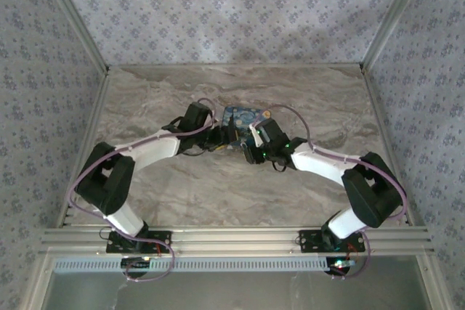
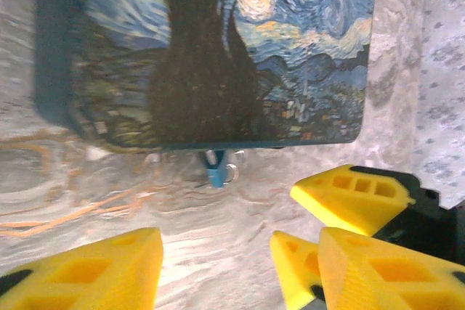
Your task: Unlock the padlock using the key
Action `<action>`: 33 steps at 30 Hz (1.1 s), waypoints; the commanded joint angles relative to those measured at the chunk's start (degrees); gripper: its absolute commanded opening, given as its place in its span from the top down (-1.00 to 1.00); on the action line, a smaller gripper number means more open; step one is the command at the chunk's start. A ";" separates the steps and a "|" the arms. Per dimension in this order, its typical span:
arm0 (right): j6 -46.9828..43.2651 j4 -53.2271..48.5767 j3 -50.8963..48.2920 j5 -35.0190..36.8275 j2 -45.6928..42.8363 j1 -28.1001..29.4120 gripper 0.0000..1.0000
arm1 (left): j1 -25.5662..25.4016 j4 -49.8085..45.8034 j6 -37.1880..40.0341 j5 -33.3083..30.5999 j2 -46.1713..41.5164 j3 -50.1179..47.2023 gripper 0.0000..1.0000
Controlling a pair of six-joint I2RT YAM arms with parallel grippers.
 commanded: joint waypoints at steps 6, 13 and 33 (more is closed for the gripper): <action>0.88 0.47 1.04 7.12 4.15 2.74 -0.01 | 1.35 -3.01 2.31 -9.54 -3.63 -1.28 -0.96; 3.11 1.01 3.39 14.20 8.60 4.74 0.01 | 3.06 -2.71 1.70 -12.48 -3.11 -1.12 -0.96; 5.11 1.07 8.85 16.71 15.97 5.53 0.20 | 3.81 -1.29 0.64 -11.44 -0.73 -1.35 -0.96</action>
